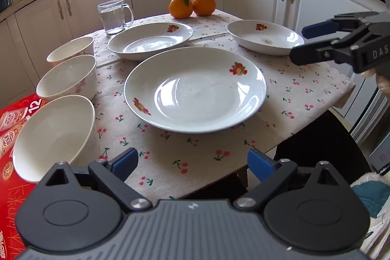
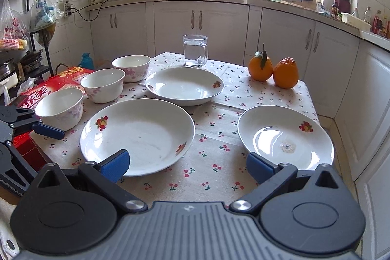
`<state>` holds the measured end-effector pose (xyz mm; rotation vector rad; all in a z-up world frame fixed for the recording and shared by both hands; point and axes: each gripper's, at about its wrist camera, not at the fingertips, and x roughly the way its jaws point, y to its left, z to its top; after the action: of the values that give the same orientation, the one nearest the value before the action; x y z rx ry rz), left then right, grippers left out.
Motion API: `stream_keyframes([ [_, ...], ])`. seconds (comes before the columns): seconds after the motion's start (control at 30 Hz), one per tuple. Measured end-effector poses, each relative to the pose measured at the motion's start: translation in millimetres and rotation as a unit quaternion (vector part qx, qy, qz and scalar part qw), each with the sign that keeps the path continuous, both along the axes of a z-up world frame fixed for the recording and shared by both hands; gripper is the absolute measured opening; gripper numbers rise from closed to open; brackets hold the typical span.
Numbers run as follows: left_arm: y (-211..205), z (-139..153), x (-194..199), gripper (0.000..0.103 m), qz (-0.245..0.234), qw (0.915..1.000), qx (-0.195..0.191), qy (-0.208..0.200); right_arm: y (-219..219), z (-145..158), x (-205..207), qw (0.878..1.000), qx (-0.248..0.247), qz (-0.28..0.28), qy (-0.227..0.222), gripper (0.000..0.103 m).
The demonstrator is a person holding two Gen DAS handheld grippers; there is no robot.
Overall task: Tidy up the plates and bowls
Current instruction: 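Move the right tool toward the large flower-decal white plate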
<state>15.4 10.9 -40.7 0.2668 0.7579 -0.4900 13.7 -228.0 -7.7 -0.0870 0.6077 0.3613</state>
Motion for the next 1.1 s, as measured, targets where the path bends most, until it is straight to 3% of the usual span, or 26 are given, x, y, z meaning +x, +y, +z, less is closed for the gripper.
stream_keyframes([
  [0.17, -4.6, -10.8, 10.5, 0.096, 0.001, 1.0, 0.009, 0.001, 9.2, -1.7, 19.6, 0.999, 0.011, 0.03, 0.025, 0.103],
  [0.5, -9.9, -15.7, 23.2, 0.096, -0.023, 0.9996, -0.014, 0.003, 28.8, -27.3, 66.4, 0.992, -0.009, 0.081, 0.093, 0.103],
  [0.63, -7.2, -19.1, 28.3, 0.102, -0.023, 0.9992, -0.028, 0.013, 34.4, -35.4, 81.4, 0.988, -0.01, 0.101, 0.115, 0.103],
  [1.1, -14.8, -16.4, 25.9, 0.102, -0.01, 0.9998, -0.015, 0.007, 47.1, -33.6, 125.6, 0.979, -0.021, 0.15, 0.138, 0.103],
])
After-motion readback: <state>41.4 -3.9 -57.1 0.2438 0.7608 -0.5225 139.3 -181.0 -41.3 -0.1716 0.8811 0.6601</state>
